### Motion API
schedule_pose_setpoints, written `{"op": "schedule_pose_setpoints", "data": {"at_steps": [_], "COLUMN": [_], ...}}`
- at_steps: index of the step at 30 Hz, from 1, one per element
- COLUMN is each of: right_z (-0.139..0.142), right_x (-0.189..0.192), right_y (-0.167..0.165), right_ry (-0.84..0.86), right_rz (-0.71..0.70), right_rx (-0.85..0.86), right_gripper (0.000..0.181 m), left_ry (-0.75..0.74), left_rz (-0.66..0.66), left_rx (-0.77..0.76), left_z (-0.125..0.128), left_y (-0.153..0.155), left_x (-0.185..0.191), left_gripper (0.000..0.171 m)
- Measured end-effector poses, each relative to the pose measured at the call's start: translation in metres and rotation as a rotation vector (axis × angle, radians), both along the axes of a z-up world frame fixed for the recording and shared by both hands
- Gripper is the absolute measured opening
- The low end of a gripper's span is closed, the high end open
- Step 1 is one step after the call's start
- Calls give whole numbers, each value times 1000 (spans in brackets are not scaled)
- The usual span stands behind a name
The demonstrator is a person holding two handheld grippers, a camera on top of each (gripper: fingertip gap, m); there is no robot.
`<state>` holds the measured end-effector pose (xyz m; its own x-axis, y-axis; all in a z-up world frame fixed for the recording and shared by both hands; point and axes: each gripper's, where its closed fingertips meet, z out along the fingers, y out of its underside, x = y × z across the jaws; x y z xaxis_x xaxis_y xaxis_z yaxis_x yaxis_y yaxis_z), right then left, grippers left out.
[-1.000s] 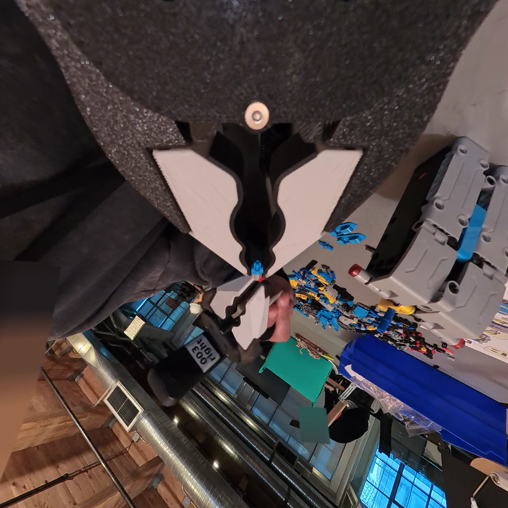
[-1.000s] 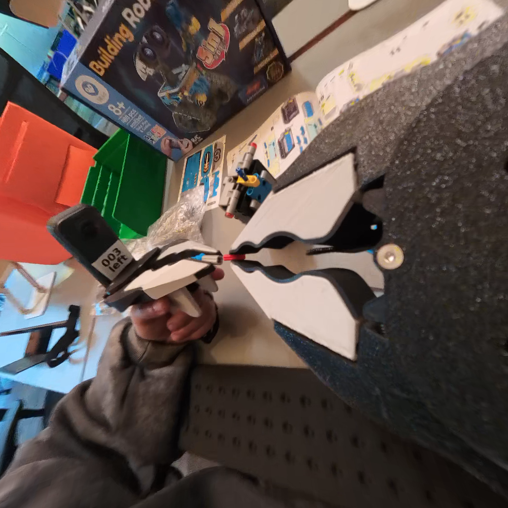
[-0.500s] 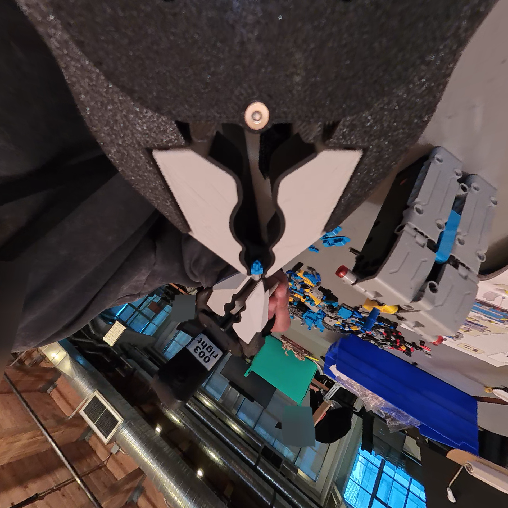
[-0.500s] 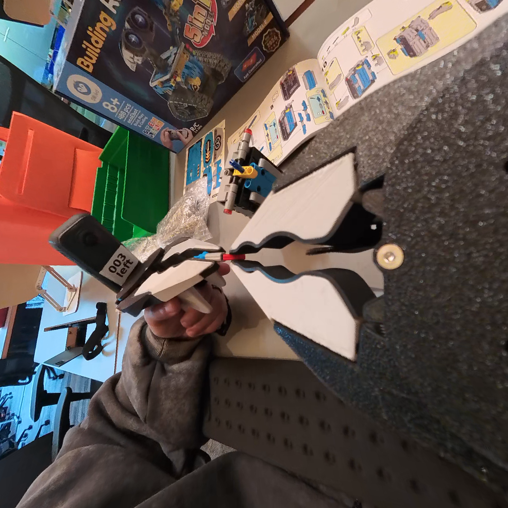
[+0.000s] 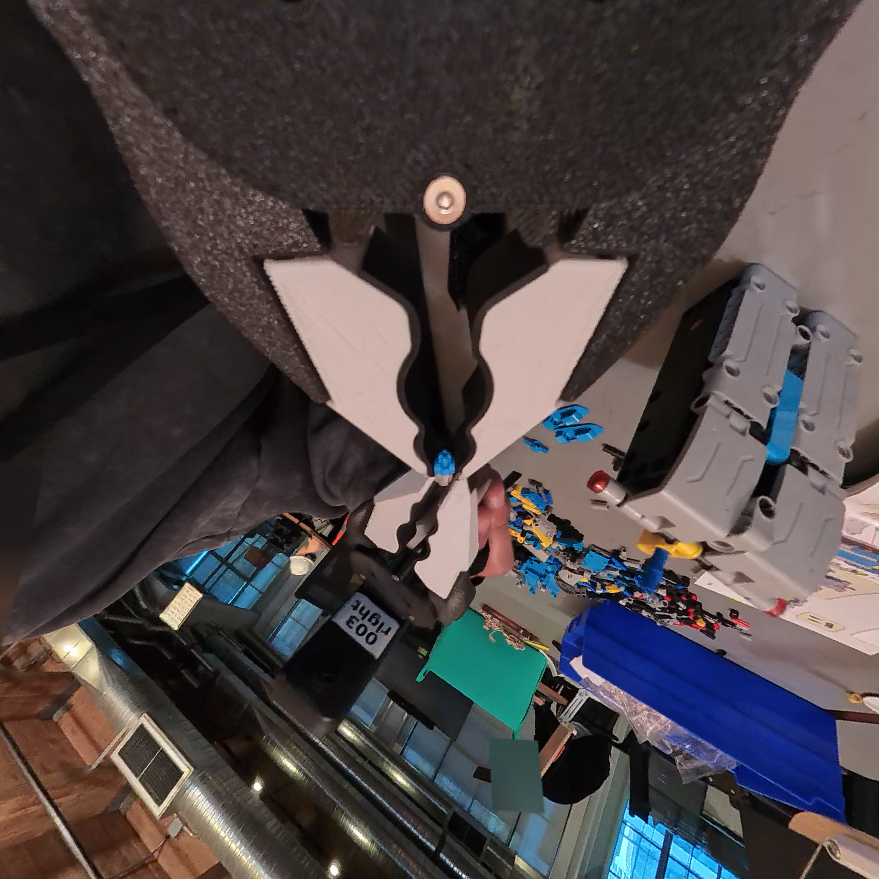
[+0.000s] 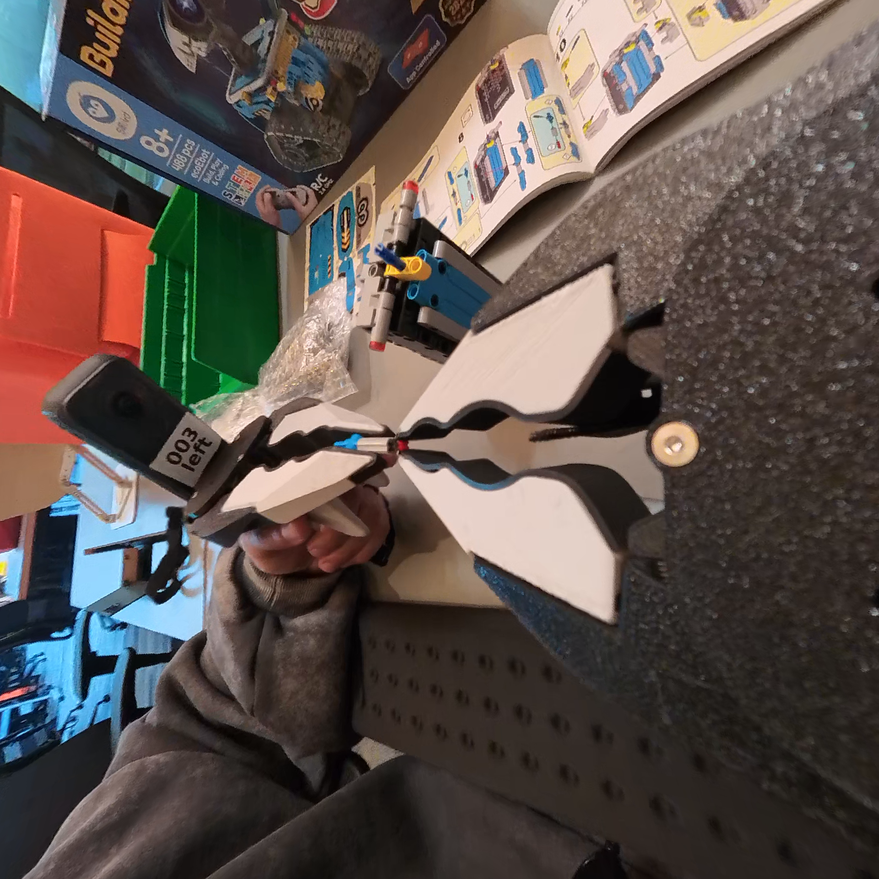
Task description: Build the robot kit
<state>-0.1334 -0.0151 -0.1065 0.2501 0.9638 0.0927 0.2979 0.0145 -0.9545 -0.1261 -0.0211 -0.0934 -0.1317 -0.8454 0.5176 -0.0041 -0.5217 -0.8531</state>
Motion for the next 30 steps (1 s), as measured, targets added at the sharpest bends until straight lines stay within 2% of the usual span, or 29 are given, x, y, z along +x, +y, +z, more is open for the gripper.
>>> {"op": "schedule_pose_setpoints", "data": {"at_steps": [4,7,12,30], "right_z": [32,50,55,49], "right_x": [7,6,-6,-7], "right_y": [1,-1,-4,0], "right_ry": [208,317,319,292], "right_rz": [2,-10,-47,-56], "right_rx": [-23,-2,93,104], "right_gripper": [3,3,3,3], "left_ry": [-174,-229,-298,-308], "left_rz": [0,-32,-85,-117], "left_rx": [-119,-157,-251,-370], "left_z": [27,34,40,36], "left_y": [12,9,6,6], "left_x": [-16,-18,-21,-16], "left_gripper": [6,6,6,6]}}
